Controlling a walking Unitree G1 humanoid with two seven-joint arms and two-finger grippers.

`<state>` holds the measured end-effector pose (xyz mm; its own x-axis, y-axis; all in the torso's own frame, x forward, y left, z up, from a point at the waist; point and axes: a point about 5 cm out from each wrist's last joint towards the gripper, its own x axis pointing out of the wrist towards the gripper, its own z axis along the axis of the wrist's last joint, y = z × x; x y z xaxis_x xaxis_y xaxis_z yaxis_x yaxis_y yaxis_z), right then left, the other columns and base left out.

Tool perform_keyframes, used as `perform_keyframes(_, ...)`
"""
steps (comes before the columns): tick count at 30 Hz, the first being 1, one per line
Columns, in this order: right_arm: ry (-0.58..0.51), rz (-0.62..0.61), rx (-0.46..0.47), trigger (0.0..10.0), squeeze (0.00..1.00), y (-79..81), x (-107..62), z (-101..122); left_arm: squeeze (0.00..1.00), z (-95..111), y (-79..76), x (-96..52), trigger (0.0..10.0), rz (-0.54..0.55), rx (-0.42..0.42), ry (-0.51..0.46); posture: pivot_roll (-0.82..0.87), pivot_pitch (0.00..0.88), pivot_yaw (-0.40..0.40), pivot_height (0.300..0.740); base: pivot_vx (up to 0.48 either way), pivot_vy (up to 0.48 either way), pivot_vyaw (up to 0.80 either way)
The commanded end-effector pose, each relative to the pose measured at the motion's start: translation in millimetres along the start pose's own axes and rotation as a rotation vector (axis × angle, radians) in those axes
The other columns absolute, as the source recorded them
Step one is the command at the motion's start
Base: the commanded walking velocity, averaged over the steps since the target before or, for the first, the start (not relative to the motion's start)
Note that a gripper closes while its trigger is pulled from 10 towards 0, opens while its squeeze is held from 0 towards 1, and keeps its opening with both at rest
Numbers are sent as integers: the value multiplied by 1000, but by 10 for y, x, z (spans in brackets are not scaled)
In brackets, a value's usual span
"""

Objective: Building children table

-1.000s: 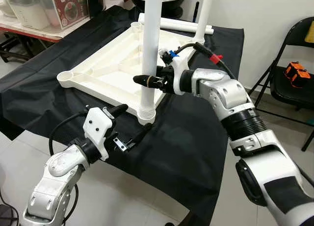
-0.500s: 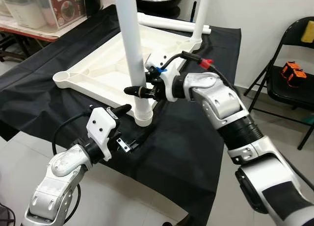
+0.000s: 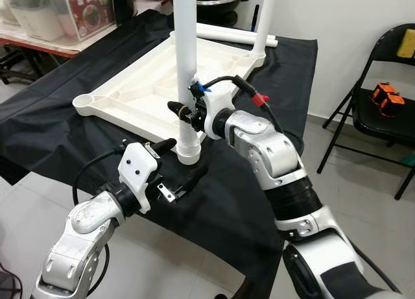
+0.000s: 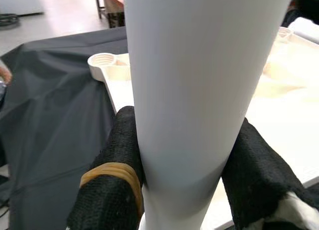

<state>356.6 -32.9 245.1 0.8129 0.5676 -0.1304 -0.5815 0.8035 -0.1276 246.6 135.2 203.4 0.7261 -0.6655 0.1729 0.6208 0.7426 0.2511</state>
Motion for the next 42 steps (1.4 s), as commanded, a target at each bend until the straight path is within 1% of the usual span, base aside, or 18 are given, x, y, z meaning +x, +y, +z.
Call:
perform_keyframes(1, 331, -73, 53, 0, 0, -42, -25, -698, 0, 2, -29, 12, 10000, -12, 6, 8, -16, 182, -78, 740, 0, 0, 0)
perform_keyframes(4, 341, -153, 114, 0, 0, -39, -30, -738, 0, 4, -47, 33, 10000, -14, 2, 2, -16, 181, -82, 740, 0, 0, 0)
perform_keyframes(9, 330, -209, 145, 0, 0, -77, -42, -741, 0, 3, -84, 58, 10000, -22, -5, -3, -14, 178, -84, 740, 0, 0, 0)
perform_keyframes(11, 311, -212, 148, 0, 0, -99, -45, -692, 0, -36, -137, 157, 10000, -8, -3, 4, -15, 172, -82, 740, 0, 0, 0)
perform_keyframes(12, 311, -212, 148, 0, 0, -99, -45, -692, 0, -36, -137, 157, 10000, -8, -3, 4, -15, 172, -82, 740, 0, 0, 0)
perform_keyframes(15, 295, -223, 134, 0, 0, -142, -53, -637, 0, -150, -222, 379, 10000, 63, 12, 53, -16, 171, -81, 740, 0, 0, 0)
perform_keyframes(16, 295, -223, 134, 0, 0, -142, -53, -637, 0, -150, -222, 379, 10000, 63, 12, 53, -16, 171, -81, 740, 0, 0, 0)
perform_keyframes(17, 292, -228, 134, 0, 0, -145, -55, -629, 0, -208, -267, 455, 10000, 69, 40, 89, -16, 169, -81, 740, 0, 0, 0)
perform_keyframes(19, 288, -227, 139, 0, 0, -137, -56, -620, 0, -293, -407, 604, 10000, 38, 32, 129, -15, 168, -80, 740, 0, 0, 0)
perform_keyframes(20, 286, -227, 141, 0, 0, -125, -54, -613, 145, -338, -472, 680, 10000, 26, 21, 152, -16, 170, -76, 740, 0, 0, 0)
perform_keyframes(23, 285, -227, 141, 0, 0, -117, -52, -609, 145, -362, -509, 722, 10000, 19, 12, 164, -16, 171, -76, 740, 0, 0, 0)
perform_keyframes(24, 280, -222, 145, 0, 0, -88, -47, -600, 1000, -410, -546, 817, 10000, 44, 12, 192, -24, 173, -69, 740, 0, 0, 0)
perform_keyframes(30, 273, -216, 154, 0, 0, -69, -46, -574, 1000, -445, -467, 885, 10000, 141, 9, 230, -25, 173, -67, 740, 0, 0, 0)
perform_keyframes(33, 264, -211, 161, 0, 0, -65, -47, -546, 1000, -503, -302, 886, 10000, 315, 57, 296, -25, 175, -64, 740, 0, 0, 0)
perform_keyframes(34, 264, -211, 161, 0, 0, -65, -47, -546, 1000, -503, -302, 886, 10000, 315, 57, 296, -25, 175, -64, 740, 0, 0, 0)
perform_keyframes(35, 261, -207, 165, 0, 0, -59, -46, -536, 1000, -518, -200, 860, 10000, 422, 87, 326, -23, 174, -65, 740, 0, 0, 0)
perform_keyframes(40, 257, -203, 167, 0, 0, -47, -40, -520, 1000, -527, -81, 813, 10000, 523, 107, 359, -26, 174, -65, 740, 0, 0, 0)
perform_keyframes(42, 256, -201, 167, 0, 0, -48, -39, -513, 1000, -515, 10, 766, 10000, 595, 108, 363, -25, 174, -67, 740, 0, 0, 0)
